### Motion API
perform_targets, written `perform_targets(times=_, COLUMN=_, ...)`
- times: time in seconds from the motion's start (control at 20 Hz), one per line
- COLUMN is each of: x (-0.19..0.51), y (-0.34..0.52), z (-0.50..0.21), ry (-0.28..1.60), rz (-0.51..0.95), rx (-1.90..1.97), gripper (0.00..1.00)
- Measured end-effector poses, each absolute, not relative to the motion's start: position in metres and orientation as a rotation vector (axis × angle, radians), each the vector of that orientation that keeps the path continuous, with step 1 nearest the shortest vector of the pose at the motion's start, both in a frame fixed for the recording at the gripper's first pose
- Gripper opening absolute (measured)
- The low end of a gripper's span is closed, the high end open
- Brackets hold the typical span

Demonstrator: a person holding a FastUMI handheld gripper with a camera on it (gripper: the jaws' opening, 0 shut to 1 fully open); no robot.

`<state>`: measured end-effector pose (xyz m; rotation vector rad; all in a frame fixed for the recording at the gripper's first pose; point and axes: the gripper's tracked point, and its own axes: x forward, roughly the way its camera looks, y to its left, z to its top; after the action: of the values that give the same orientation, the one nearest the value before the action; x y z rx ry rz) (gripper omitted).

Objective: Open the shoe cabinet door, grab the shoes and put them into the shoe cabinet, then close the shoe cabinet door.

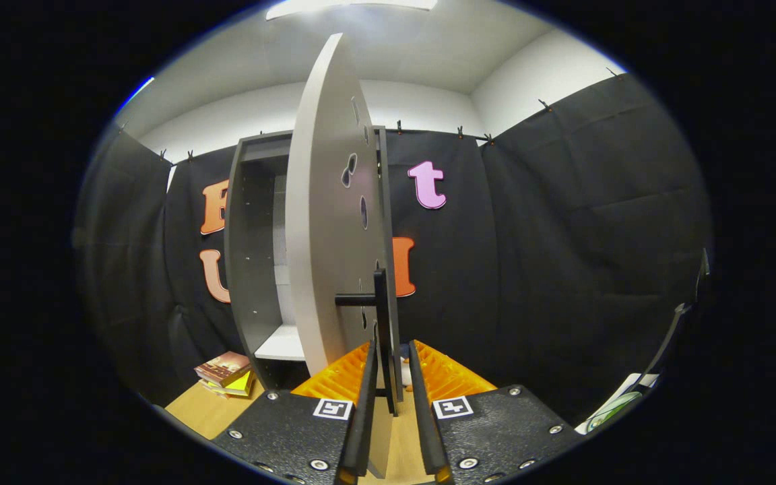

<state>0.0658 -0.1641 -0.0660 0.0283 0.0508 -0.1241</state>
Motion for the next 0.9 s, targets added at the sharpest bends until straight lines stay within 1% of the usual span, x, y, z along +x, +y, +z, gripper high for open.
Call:
perform_targets(times=0.05, x=0.064, y=-0.175, z=-0.067, ry=0.055, rz=-0.138, rx=0.024, gripper=0.30)
perform_targets(times=0.15, x=0.064, y=-0.192, z=-0.065, ry=0.047, rz=-0.160, rx=0.033, gripper=0.26)
perform_targets(times=0.25, x=0.065, y=-0.205, z=-0.065, ry=0.055, rz=-0.167, rx=0.062, gripper=0.24)
perform_targets(times=0.4, x=0.065, y=-0.225, z=-0.066, ry=0.055, rz=-0.188, rx=0.080, gripper=0.24)
perform_targets(times=0.75, x=0.056, y=-0.241, z=-0.060, ry=0.040, rz=-0.195, rx=0.083, gripper=0.24)
perform_targets(times=0.9, x=0.045, y=-0.241, z=-0.053, ry=0.029, rz=-0.204, rx=0.041, gripper=0.27)
